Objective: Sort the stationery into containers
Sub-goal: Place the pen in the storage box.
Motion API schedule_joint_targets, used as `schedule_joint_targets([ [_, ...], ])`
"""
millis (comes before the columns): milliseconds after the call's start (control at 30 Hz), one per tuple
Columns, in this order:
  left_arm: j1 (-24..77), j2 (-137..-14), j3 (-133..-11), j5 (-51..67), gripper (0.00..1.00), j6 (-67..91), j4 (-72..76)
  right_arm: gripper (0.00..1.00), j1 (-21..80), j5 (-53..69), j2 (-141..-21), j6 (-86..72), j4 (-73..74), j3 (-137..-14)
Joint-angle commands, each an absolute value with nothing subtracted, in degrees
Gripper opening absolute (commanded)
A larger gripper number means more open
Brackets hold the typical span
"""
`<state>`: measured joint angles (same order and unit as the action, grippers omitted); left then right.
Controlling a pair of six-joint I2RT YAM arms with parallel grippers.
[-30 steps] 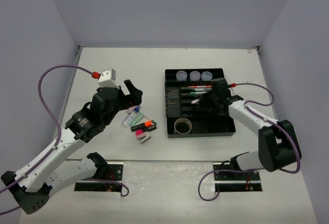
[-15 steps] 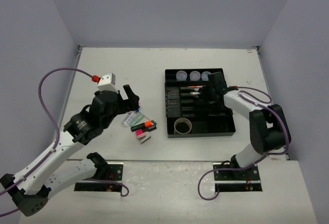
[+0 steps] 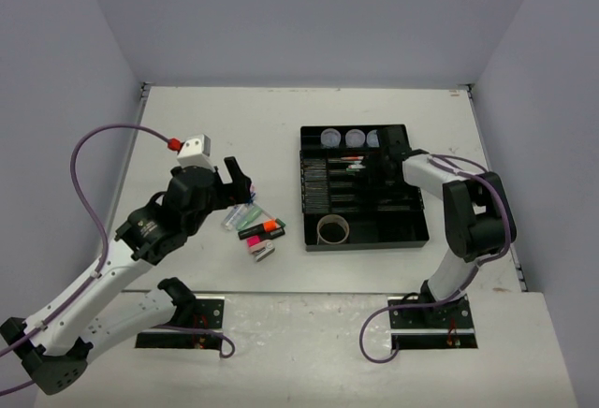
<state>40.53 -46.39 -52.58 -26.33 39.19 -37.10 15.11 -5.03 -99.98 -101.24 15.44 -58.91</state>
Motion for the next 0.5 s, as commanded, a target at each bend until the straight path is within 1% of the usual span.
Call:
schedule_joint_targets([
  [0, 40.6, -46.9, -52.0, -27.8, 1.00, 37.1, -36.3, 0.26, 14.3, -5.4, -100.2, -98.8, 13.5, -60.3],
  [33, 40.5, -47.1, -51.9, -27.9, 1.00, 37.1, -36.2, 0.28, 14.2, -5.2, -100.0, -98.7, 13.4, -60.2],
  [333, 40.5, -48.3, -50.9, -27.8, 1.00, 37.3, -35.0, 0.28, 13.9, -5.0, -97.7, -97.7, 13.1, -59.3],
  [467, 40.5, -49.4, -50.1, -28.8, 1.00, 39.0, -35.2, 0.27, 13.9, -3.8, -95.6, -94.9, 10.9, -58.9],
])
